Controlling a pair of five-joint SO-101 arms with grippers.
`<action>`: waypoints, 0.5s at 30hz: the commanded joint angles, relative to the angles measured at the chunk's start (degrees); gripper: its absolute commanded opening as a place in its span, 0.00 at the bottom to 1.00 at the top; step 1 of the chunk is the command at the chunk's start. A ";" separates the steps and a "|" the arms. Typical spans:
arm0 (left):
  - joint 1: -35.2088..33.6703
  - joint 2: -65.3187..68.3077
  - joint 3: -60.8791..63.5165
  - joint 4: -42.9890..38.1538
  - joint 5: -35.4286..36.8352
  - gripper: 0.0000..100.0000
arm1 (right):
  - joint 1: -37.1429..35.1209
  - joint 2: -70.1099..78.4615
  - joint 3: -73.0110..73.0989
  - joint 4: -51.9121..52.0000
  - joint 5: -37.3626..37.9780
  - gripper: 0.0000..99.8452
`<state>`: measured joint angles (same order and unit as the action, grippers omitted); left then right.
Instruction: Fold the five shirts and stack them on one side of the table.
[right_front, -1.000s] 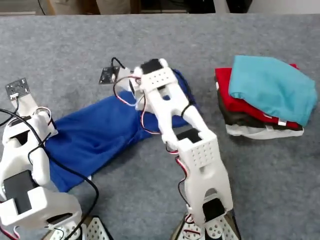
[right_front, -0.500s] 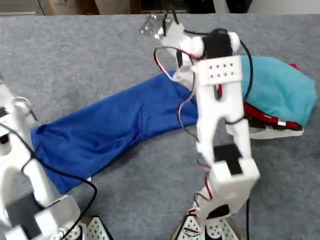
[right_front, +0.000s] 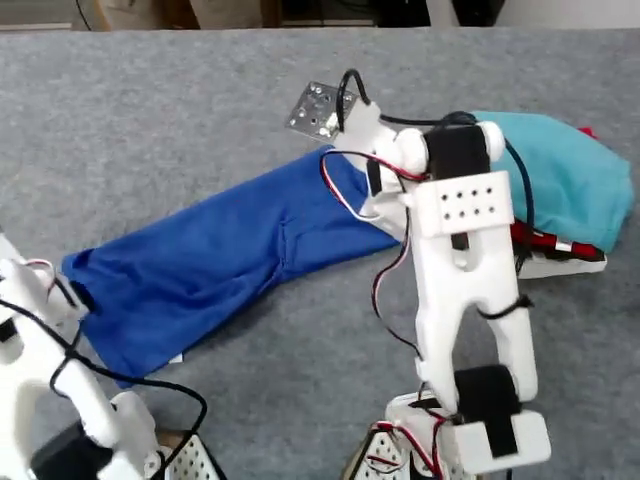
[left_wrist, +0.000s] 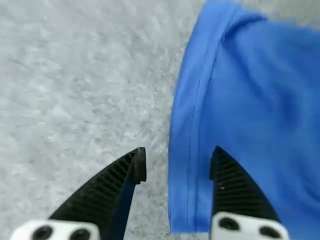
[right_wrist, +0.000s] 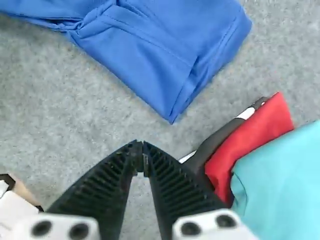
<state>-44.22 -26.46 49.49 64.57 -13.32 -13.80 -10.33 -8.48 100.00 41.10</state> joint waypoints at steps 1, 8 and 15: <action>0.79 3.74 0.88 -3.43 0.26 0.22 | 0.31 -3.47 0.40 -0.44 0.35 0.00; 1.23 20.18 -2.73 -6.86 6.77 0.21 | 0.22 -6.11 0.40 -0.26 0.18 0.00; 3.69 34.86 -14.42 -1.23 8.53 0.13 | 0.22 -6.81 0.31 0.35 0.18 0.00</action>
<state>-42.46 3.16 39.12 62.73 -5.41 -13.80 -14.73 -8.13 100.00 41.10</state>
